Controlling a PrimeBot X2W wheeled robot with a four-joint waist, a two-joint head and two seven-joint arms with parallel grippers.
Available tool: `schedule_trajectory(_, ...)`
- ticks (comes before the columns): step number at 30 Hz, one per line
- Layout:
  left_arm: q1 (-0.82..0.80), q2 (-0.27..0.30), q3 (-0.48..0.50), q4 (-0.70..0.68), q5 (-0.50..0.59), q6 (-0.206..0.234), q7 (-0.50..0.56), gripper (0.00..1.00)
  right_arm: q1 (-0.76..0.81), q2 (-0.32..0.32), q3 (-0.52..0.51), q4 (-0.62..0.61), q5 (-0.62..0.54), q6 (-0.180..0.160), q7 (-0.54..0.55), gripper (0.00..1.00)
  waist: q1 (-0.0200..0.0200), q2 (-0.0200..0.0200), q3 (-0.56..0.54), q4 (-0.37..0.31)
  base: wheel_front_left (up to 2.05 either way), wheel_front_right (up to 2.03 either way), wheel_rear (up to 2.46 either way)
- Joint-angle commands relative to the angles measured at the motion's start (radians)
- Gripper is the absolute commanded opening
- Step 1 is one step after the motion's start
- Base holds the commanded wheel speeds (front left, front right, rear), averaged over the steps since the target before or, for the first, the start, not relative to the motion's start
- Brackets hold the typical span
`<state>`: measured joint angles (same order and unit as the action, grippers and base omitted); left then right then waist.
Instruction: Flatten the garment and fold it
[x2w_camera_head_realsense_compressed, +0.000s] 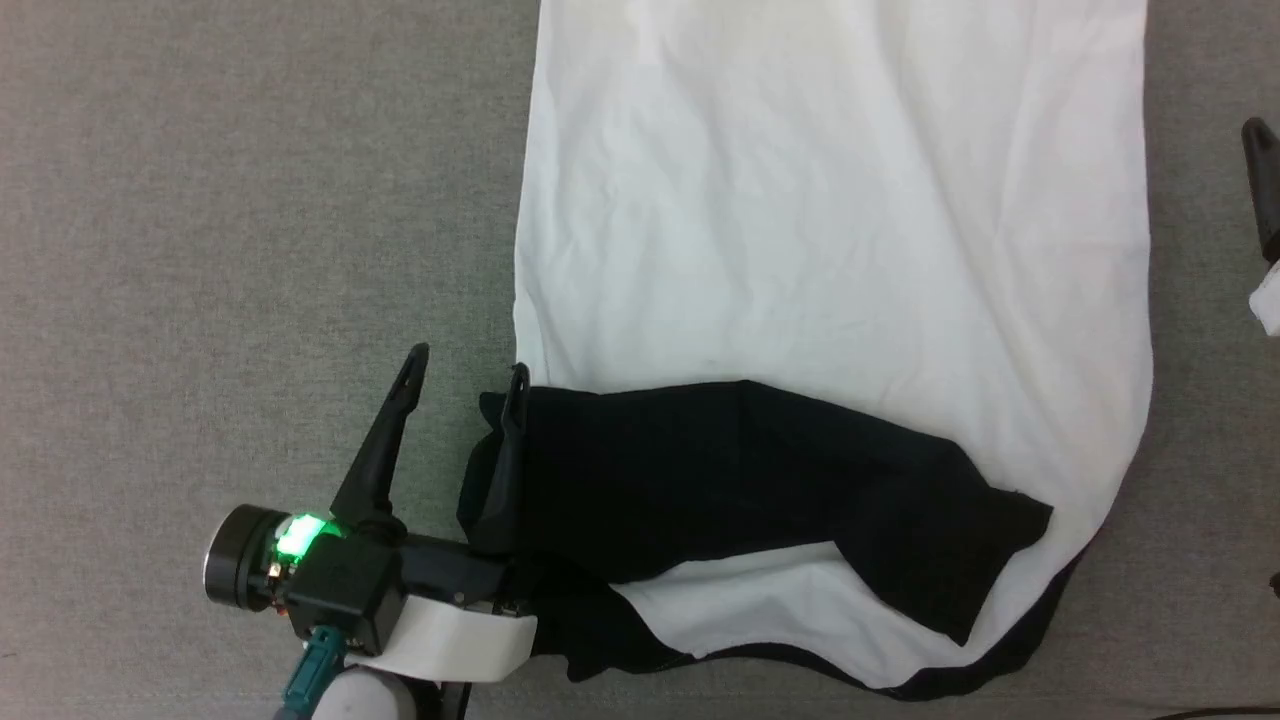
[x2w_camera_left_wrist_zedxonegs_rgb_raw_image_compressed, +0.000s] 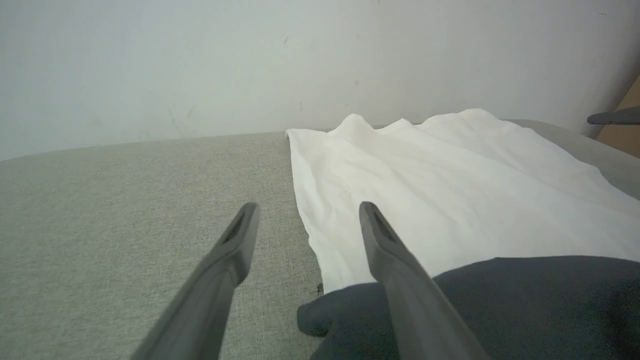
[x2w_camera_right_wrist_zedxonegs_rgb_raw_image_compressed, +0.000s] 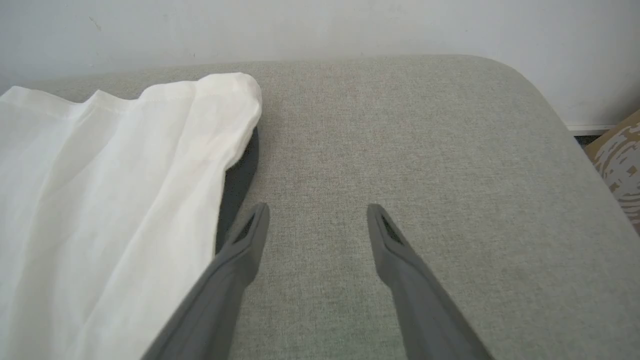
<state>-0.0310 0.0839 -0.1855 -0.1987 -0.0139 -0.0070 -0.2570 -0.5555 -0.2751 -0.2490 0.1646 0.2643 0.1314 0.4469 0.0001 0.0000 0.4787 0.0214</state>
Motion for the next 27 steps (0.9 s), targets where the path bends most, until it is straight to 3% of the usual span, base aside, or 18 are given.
schedule_trajectory(1, -0.021, 0.005, -0.001, -0.004, 0.008, -0.003, -0.005, 1.00, -0.020, -0.002, 0.003, 0.003, 0.008, -0.001, -0.008, 1.00, -0.0001, 0.0000, 0.020, 0.007, 0.00, 0.00, 0.00)
schedule_trajectory(27, -0.086, -0.002, -0.020, 0.004, -0.004, 0.006, -0.005, 1.00, -0.132, -0.022, 0.039, 0.042, 0.006, -0.001, -0.025, 1.00, -0.0001, 0.0000, 0.126, 0.065, 0.00, 0.00, 0.00)
